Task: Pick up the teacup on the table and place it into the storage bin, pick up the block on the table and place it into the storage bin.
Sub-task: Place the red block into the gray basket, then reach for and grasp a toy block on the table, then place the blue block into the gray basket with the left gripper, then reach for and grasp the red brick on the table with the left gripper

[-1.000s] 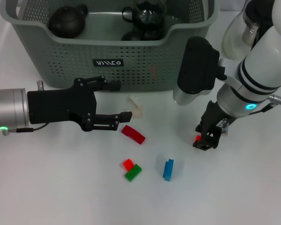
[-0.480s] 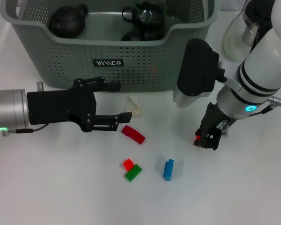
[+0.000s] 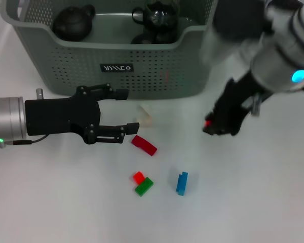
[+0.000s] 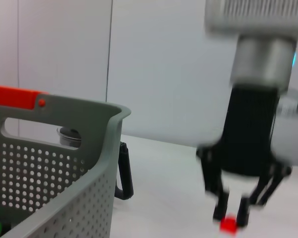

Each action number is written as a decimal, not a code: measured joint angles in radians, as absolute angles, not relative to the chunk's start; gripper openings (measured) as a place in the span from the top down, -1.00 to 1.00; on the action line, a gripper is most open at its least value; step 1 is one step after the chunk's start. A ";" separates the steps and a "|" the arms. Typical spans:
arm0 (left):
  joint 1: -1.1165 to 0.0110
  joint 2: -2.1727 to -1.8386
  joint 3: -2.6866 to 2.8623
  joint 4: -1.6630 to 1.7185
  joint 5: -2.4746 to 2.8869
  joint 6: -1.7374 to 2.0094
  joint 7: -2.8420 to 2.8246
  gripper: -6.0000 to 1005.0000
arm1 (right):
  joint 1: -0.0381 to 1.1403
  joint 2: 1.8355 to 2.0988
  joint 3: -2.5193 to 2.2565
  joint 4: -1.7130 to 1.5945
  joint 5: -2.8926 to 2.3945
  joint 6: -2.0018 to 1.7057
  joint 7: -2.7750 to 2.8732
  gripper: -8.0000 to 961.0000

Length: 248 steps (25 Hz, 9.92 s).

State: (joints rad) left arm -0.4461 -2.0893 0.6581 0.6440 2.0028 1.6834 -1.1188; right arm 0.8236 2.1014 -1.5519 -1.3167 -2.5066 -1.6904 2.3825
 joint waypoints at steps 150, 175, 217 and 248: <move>-0.815 -2.177 1.927 1.107 2.433 1.395 -2.141 -0.40 | 0.566 2.050 -1.018 -0.971 -2.296 -1.539 1.887 -0.97; -0.822 -2.136 0.947 1.185 2.317 1.838 -2.123 0.07 | 0.567 2.049 -1.002 -0.964 -2.296 -1.545 1.890 -0.97; -0.620 -2.164 1.043 1.649 2.284 1.964 -2.043 -0.81 | 0.600 2.077 -0.996 -0.963 -2.294 -1.551 1.908 -0.97; -0.703 -2.175 1.591 1.243 2.595 1.524 -2.951 -0.81 | 0.620 2.058 -1.052 -0.970 -2.314 -1.576 1.745 -0.97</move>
